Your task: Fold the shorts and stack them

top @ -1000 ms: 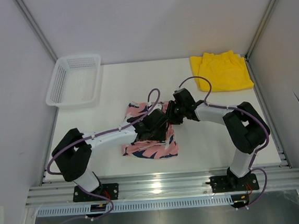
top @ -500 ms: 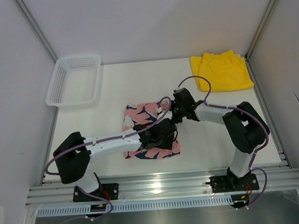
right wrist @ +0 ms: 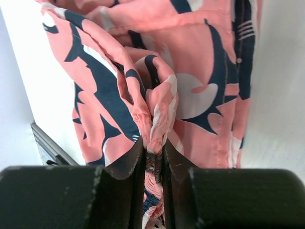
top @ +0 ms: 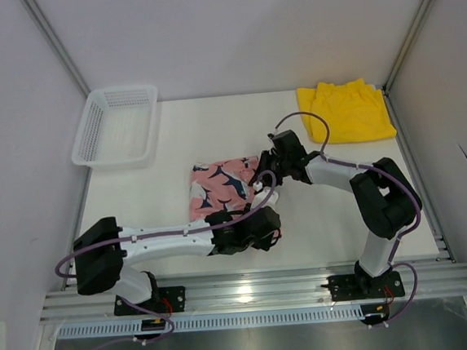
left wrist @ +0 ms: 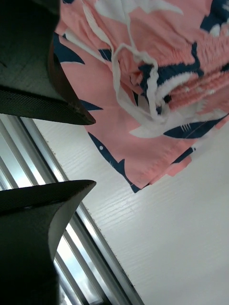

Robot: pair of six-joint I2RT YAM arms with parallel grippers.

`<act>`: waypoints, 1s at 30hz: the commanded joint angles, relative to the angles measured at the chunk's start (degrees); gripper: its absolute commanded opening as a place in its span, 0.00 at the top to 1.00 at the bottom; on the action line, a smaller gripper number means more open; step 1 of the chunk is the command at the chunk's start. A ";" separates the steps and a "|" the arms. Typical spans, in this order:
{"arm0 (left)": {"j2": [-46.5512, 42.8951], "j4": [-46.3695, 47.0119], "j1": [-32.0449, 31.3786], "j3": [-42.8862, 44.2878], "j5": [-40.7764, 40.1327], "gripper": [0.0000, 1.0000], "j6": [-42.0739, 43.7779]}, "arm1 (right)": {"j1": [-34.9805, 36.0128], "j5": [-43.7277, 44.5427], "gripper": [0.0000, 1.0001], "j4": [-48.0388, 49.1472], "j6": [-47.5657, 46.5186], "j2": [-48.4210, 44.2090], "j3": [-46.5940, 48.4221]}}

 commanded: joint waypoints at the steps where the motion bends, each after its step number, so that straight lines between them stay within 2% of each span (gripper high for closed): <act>1: 2.52 5.51 -1.10 -0.28 -1.12 0.49 3.40 | -0.46 -2.87 1.00 0.25 -2.10 0.57 2.98; 8: 9.55 6.31 -0.75 1.48 -5.77 0.53 2.27 | -0.64 -4.97 1.00 -0.89 -3.94 2.59 5.01; 16: 13.42 9.38 1.36 0.51 -4.55 0.56 1.03 | -0.82 -5.77 1.00 -2.21 -5.79 4.26 6.24; 18: 15.09 7.55 1.71 1.12 -4.28 0.57 -0.10 | -0.90 -6.47 1.00 -2.91 -6.49 4.87 7.20; 30: 17.91 7.19 2.59 0.60 -1.12 0.57 -2.13 | -6.00 -13.94 1.00 -18.19 -18.45 10.32 21.07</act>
